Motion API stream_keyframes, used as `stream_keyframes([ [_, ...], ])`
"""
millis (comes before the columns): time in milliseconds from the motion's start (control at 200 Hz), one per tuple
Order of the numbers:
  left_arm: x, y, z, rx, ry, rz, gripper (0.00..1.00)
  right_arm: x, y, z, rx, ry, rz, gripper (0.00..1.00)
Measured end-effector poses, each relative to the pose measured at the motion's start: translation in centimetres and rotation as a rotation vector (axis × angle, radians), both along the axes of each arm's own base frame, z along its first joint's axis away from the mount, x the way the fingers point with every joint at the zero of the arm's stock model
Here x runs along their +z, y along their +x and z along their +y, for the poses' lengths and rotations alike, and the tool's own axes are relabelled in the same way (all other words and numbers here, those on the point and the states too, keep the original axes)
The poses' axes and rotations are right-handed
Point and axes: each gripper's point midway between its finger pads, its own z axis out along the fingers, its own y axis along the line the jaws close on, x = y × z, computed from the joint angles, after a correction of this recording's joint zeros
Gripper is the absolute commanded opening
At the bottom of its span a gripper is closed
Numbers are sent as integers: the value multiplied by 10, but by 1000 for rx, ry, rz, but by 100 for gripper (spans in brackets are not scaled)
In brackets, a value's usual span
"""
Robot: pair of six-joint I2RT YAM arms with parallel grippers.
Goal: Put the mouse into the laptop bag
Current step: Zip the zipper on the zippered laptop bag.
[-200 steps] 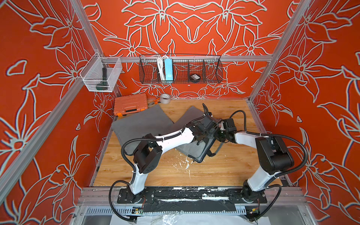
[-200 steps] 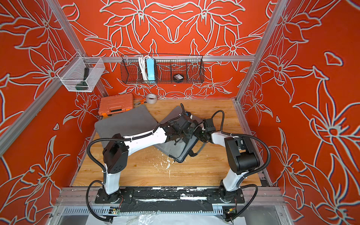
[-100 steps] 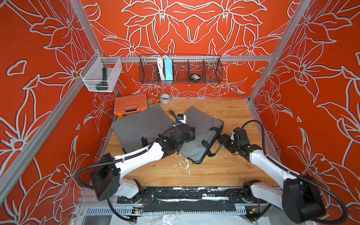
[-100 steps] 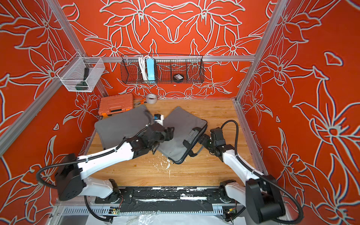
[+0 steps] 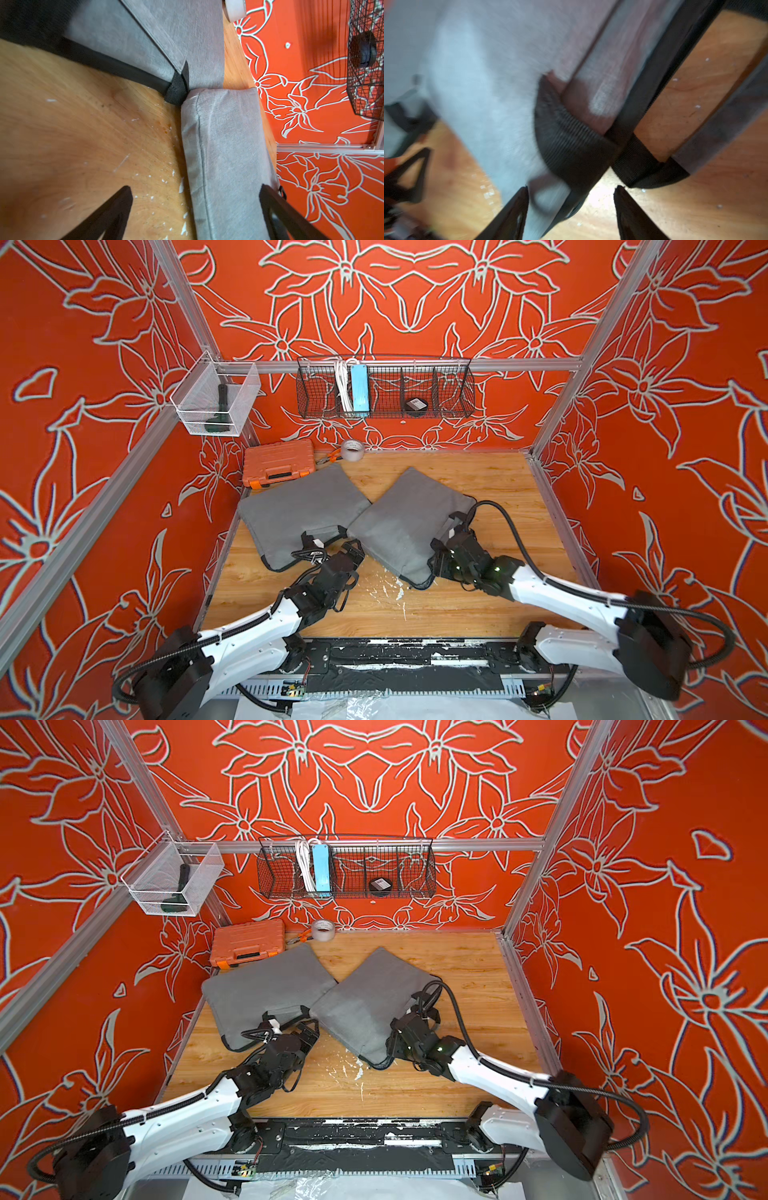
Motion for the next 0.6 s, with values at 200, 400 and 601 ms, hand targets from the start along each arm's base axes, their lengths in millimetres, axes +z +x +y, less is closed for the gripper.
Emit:
stream_keyframes([
  [200, -28, 2, -25, -82, -8, 106, 88, -29, 12, -6, -44, -109, 44, 45],
  [400, -23, 9, -56, -179, -75, 122, 86, -37, 35, -16, -108, -117, 57, 43],
  [601, -37, 5, -65, -222, -74, 177, 85, -36, 72, -28, -153, -121, 53, 53],
])
